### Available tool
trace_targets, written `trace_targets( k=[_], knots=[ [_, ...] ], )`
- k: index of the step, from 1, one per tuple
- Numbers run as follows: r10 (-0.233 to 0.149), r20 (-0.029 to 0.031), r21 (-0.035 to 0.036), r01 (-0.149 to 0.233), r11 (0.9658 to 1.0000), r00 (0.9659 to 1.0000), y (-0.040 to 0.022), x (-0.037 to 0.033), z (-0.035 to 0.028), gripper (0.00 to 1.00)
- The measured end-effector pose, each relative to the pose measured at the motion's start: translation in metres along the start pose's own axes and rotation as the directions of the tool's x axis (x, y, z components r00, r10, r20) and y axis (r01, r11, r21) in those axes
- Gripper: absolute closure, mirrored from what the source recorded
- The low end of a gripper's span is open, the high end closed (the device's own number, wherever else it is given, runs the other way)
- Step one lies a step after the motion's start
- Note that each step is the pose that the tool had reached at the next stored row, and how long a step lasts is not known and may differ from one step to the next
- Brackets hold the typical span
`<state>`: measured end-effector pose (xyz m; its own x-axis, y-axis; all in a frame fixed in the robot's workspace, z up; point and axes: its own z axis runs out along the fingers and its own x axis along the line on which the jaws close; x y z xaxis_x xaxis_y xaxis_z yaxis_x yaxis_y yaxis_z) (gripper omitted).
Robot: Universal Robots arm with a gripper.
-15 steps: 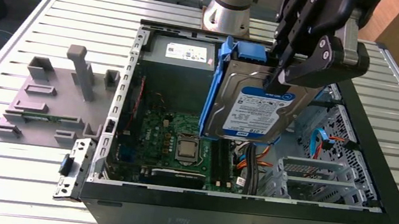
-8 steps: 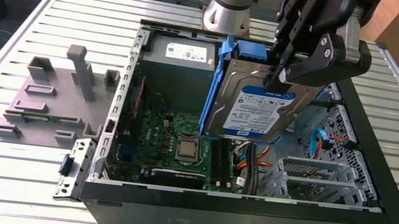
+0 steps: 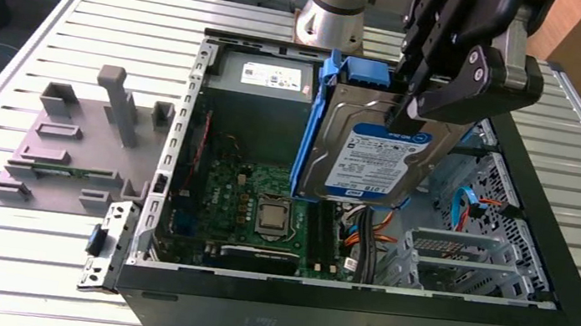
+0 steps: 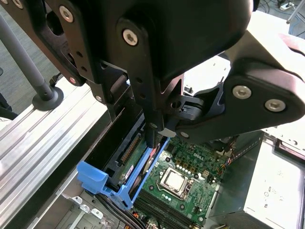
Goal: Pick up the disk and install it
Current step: 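Pick up the disk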
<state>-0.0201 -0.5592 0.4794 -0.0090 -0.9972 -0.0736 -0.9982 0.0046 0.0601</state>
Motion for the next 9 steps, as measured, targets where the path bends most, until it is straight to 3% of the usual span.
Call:
trace_targets(
  k=[9],
  knots=[
    [0.000,0.0000,0.0000,0.000,1.0000,1.0000,-0.0001,0.0025,-0.0002,0.65]
  ],
)
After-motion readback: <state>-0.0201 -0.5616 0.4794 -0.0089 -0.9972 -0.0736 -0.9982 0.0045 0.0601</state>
